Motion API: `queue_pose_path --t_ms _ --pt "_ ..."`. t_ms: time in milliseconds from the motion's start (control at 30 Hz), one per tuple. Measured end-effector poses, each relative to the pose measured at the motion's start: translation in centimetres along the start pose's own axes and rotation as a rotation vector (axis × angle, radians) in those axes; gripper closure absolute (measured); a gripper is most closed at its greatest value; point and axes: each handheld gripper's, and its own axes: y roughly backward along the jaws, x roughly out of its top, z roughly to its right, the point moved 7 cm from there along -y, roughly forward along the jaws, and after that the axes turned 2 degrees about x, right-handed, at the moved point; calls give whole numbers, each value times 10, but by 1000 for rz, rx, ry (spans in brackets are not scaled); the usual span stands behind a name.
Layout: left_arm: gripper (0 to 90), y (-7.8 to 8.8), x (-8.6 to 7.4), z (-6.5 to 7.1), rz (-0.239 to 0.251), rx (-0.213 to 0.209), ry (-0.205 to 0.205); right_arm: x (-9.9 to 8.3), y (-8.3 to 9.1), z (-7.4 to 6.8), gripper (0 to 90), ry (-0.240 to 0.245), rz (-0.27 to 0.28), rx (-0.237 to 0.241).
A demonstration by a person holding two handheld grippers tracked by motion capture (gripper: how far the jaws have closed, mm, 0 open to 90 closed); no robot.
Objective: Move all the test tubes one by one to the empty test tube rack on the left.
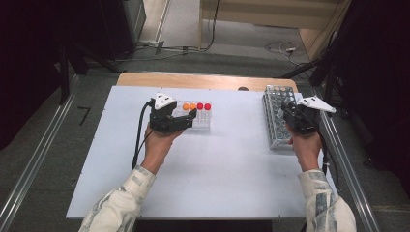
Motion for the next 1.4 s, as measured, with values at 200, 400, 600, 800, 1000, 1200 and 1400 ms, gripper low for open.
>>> queue_pose_path --t_ms 200,400,600,800,1000,1200,1400 --pt "240 0 2 5 10 2 -5 2 12 -22 734 37 17 67" --pt "253 -2 2 13 10 -16 -19 -1 16 -54 735 64 18 168" --pt "254 -2 1 20 5 -29 -31 -15 10 -90 735 82 -15 250" --pt "261 -1 0 26 5 -49 -40 -27 0 -119 734 88 -48 312" --pt "262 -2 -2 32 -1 -71 -47 -35 -8 -140 735 96 -69 346" --pt "273 -3 -4 41 -11 -98 -56 -37 -11 -153 734 98 -77 366" --pt "318 -4 -6 48 -17 -127 -64 -38 -13 -164 735 109 -78 381"
